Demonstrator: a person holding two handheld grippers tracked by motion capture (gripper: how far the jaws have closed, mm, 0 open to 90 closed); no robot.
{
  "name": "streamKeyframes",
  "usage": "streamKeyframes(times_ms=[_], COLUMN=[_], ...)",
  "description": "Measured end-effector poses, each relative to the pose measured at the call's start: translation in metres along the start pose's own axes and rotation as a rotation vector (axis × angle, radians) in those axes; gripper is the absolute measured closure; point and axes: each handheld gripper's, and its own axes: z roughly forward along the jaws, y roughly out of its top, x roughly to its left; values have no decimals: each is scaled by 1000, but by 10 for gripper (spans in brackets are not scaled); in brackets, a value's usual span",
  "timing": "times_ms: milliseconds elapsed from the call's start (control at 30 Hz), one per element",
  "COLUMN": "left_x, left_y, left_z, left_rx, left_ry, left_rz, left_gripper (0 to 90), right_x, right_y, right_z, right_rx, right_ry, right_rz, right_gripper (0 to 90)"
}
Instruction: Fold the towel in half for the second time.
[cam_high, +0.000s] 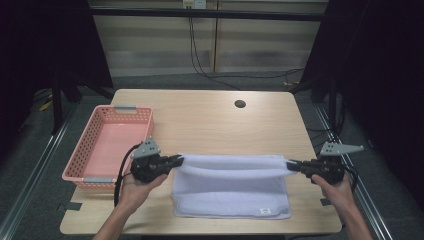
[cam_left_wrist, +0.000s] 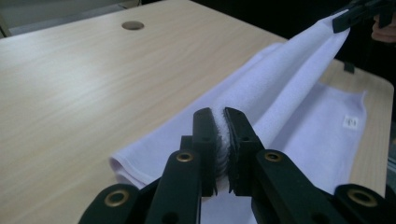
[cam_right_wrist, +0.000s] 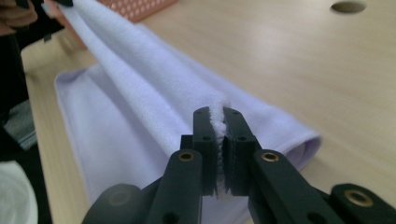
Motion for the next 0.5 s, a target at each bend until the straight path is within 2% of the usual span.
streamKeyframes(times_ms=[67, 100, 133, 167, 200, 300, 333, 367, 400, 467, 500], left_x=[-6, -9, -11, -12, -12, -11, -11, -11, -13, -17, -18], left_y=[-12, -20, -25, -33, -38, -51, -56, -60, -63, -65, -66], left_z=[1, 4, 6, 7, 8, 6, 5, 5, 4, 3, 1], left_rx=[42, 88, 128, 144, 146, 192, 200, 210, 215, 231, 227], left_ry=[29, 27, 39, 32, 6, -21, -42, -46, -57, -70, -92], left_rz=[15, 12, 33, 21, -11, -19, -20, -24, -20, -19, -19], left_gripper=[835, 834, 832, 832, 832, 830, 826, 820, 823, 817, 810], right_x=[8, 11, 16, 17, 20, 29, 31, 33, 36, 42, 44], right_y=[-14, -19, -28, -33, -42, -59, -63, -67, -70, -74, -75], right_z=[0, 0, 0, 0, 0, 1, 1, 2, 1, 1, 0], right_rx=[19, 37, 80, 95, 116, 183, 188, 198, 212, 232, 233], right_ry=[16, 28, 23, 27, 47, 70, 81, 88, 81, 96, 98], right_rz=[-1, 0, -9, -6, 4, -1, 3, 1, -15, -21, -19], right_gripper=[851, 844, 830, 818, 803, 795, 790, 786, 785, 744, 750])
